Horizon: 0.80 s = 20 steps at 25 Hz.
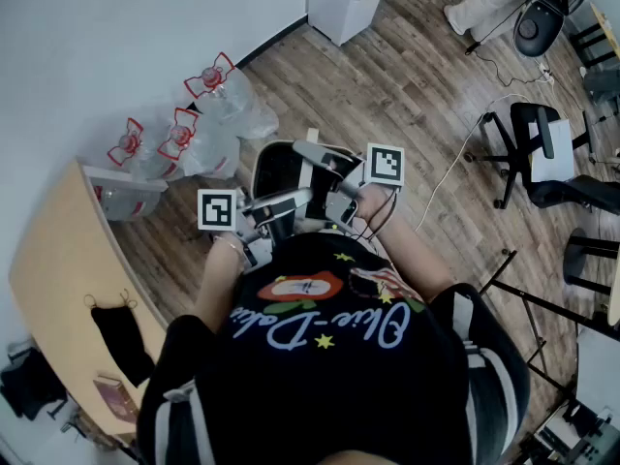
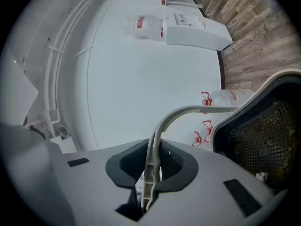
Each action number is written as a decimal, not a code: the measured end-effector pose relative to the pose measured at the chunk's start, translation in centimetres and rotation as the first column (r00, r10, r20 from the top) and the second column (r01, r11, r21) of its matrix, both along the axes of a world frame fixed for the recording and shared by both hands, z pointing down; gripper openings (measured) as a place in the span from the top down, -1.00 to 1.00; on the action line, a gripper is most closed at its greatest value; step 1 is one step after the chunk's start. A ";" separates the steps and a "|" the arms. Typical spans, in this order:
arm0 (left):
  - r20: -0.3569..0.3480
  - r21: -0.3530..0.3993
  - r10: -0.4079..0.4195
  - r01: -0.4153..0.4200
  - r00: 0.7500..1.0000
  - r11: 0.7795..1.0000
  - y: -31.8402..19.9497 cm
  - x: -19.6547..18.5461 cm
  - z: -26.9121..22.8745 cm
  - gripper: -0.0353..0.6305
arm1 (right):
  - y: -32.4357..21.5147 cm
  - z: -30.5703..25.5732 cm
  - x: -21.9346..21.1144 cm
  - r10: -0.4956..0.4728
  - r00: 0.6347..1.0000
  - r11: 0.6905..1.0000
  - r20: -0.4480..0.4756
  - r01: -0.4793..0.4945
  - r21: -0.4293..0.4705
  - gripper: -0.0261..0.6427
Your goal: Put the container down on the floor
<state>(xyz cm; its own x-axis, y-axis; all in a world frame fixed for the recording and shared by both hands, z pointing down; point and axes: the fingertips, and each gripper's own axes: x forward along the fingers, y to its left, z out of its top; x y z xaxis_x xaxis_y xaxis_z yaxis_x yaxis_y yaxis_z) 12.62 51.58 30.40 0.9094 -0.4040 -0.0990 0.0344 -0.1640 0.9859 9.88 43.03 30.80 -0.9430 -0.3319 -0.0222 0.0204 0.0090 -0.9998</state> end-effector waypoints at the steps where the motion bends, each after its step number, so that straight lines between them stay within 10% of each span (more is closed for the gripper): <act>1: -0.007 -0.004 0.001 -0.001 1.000 1.000 0.0 0.1 -0.1 0.75 | 0.0 0.0 0.0 0.001 1.000 1.000 -0.002 -0.001 0.004 0.80; 20: -0.020 -0.021 0.014 -0.015 1.000 1.000 0.4 3.0 -0.2 0.75 | 0.2 -0.2 3.2 0.022 1.000 1.000 -0.006 -0.022 0.011 0.80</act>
